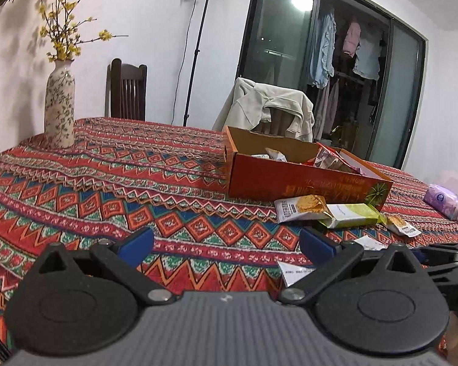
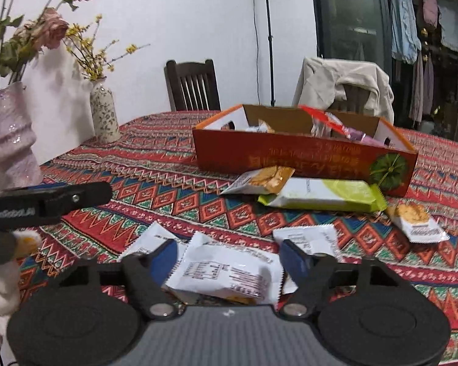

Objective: Organize snacks
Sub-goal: 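Lower the right tool onto a white wrapped packet and close on it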

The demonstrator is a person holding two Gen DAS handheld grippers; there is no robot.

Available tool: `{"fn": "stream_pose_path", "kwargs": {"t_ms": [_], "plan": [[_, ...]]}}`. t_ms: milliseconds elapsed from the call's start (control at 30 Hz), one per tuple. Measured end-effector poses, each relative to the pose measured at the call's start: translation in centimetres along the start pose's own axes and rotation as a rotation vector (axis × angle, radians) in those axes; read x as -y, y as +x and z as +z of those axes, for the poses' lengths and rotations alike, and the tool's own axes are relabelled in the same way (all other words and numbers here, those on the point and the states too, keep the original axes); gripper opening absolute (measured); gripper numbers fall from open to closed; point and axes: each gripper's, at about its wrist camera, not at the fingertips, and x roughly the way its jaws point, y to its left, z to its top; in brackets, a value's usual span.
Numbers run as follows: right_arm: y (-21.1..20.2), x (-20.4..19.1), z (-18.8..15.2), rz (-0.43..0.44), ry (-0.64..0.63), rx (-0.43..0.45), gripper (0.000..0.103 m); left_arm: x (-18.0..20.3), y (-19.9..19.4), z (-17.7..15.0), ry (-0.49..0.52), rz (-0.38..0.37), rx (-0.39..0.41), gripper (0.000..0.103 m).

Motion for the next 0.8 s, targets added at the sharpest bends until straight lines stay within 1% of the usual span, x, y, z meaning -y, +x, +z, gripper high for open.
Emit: {"fn": "stream_pose_path", "kwargs": {"t_ms": [67, 167, 233, 267, 367, 433, 567, 667, 733, 800], "plan": [[0.8, 0.1, -0.2, -0.008, 0.016, -0.028, 0.062, -0.2, 0.1, -0.3, -0.005, -0.004, -0.012, 0.103], [1.1, 0.3, -0.4, -0.016, 0.028, -0.032, 0.064, -0.3, 0.2, -0.7, -0.005, -0.009, -0.025, 0.103], [1.4, 0.3, -0.5, -0.027, 0.022, -0.034, 0.068, -0.4, 0.3, -0.7, -0.010, -0.009, -0.028, 0.103], [1.6, 0.3, -0.6, -0.034, 0.025, -0.045, 0.073, -0.4, 0.4, -0.8, -0.013, -0.011, -0.029, 0.103], [1.9, 0.4, -0.7, -0.034, 0.028, -0.059, 0.074, -0.5, 0.5, -1.1, -0.016, -0.012, -0.039, 0.103], [1.9, 0.2, -0.7, -0.041, 0.015, -0.058, 0.072, -0.5, 0.6, -1.2, -0.019, -0.011, -0.043, 0.103], [1.8, -0.5, -0.9, -0.043, -0.028, -0.047, 0.064, -0.7, 0.4, -1.2, -0.024, -0.004, -0.043, 0.103], [1.6, -1.2, -1.1, -0.059, -0.071, -0.035, 0.062, -0.6, 0.3, -1.1, -0.021, 0.003, -0.041, 0.103], [1.4, -1.4, -1.2, -0.057, -0.083, -0.028, 0.057, -0.5, 0.1, -1.1, -0.020, 0.007, -0.043, 0.103], [1.1, -1.3, -1.2, -0.054, -0.076, -0.019, 0.049, -0.4, 0.1, -1.2, -0.019, 0.013, -0.047, 0.103]]}}
